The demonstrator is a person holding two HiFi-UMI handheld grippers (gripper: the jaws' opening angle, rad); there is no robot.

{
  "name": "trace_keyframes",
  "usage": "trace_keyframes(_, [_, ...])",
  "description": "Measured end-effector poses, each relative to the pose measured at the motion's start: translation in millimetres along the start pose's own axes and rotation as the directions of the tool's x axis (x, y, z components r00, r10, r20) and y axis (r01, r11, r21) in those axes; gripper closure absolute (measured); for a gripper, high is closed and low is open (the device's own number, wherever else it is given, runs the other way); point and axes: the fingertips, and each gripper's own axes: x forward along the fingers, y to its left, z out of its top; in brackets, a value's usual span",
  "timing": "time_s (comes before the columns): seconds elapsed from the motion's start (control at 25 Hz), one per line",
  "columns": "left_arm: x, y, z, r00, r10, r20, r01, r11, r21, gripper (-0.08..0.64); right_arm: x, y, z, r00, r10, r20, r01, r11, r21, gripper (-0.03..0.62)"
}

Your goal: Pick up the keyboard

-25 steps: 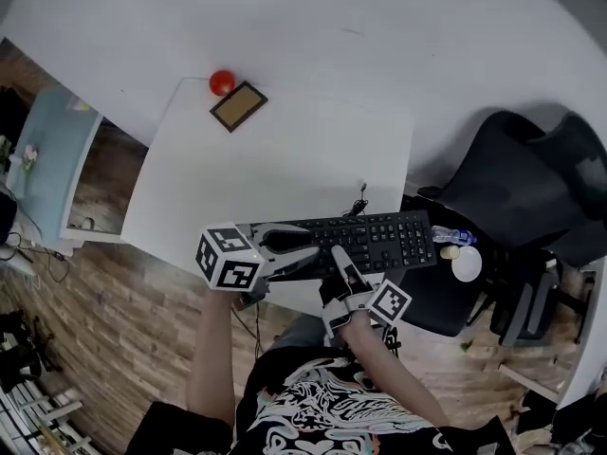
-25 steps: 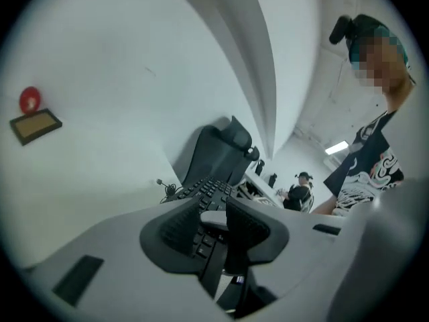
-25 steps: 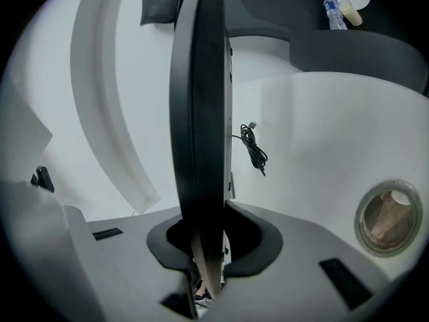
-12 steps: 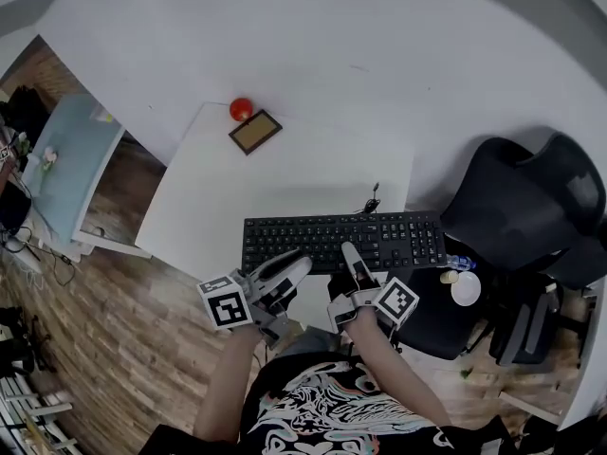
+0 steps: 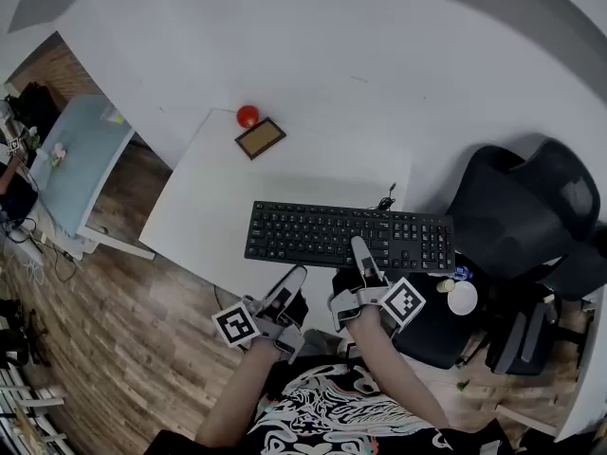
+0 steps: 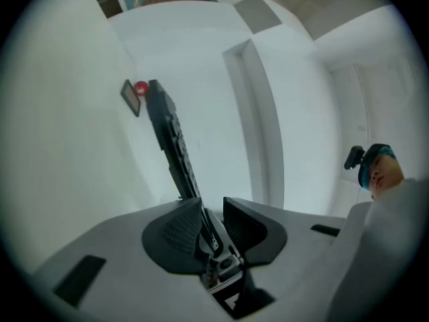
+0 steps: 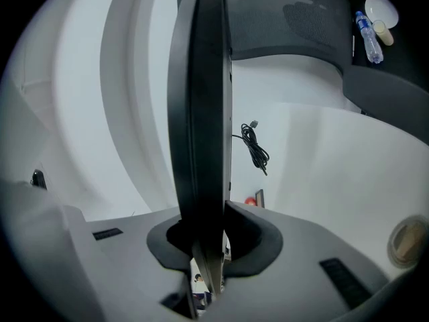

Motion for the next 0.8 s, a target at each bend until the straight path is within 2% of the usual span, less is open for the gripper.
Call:
trace_keyframes(0.12, [3.5,-5.3,-2.7,0.998,-0.021,0.059,0.023,0.999,-0.037,0.462,-6.5,3.1,2.7,1.0,0.01,0.006,-0.01,1.0,-0.002,0.506])
trace_keyframes(0.28, [-3.5,0.8,-10.4,0.996,0.018,0.085,-0.013,0.998,-0.063,0.397,-14.7,8.0,3.5,1.0,0.022,0.011,-0.022,0.999,0.033,0.506])
trace_keyframes(0.44, [8.2,-1.2,-10.2,0.995,-0.004,0.102,0.009,0.999,-0.049,0.354,-16.3,9.3,-0.9,1.0,0.026,-0.013,-0.025,0.999,0.035,0.506])
trace_keyframes(0.56, [27.5,-7.1,-8.6,0.989,-0.033,0.144,0.043,0.997,-0.063,0.353,-16.0,12.6,-12.3,0.998,0.036,-0.054,-0.034,0.999,0.034,0.506])
trace_keyframes(0.68, [36.3,-7.0,-12.2,0.984,-0.017,0.179,0.027,0.998,-0.055,0.354,-22.0,16.9,-17.4,0.993,0.059,-0.1,-0.056,0.998,0.032,0.506])
trace_keyframes(0.76, [35.9,-5.4,-2.1,0.976,-0.018,0.219,0.035,0.996,-0.076,0.358,-20.6,22.8,-21.0,0.988,0.077,-0.133,-0.075,0.997,0.015,0.506])
trace_keyframes(0.8, [34.8,-4.8,5.3,0.969,-0.023,0.245,0.048,0.994,-0.097,0.387,-18.6,26.5,-25.0,0.985,0.086,-0.152,-0.087,0.996,0.003,0.506])
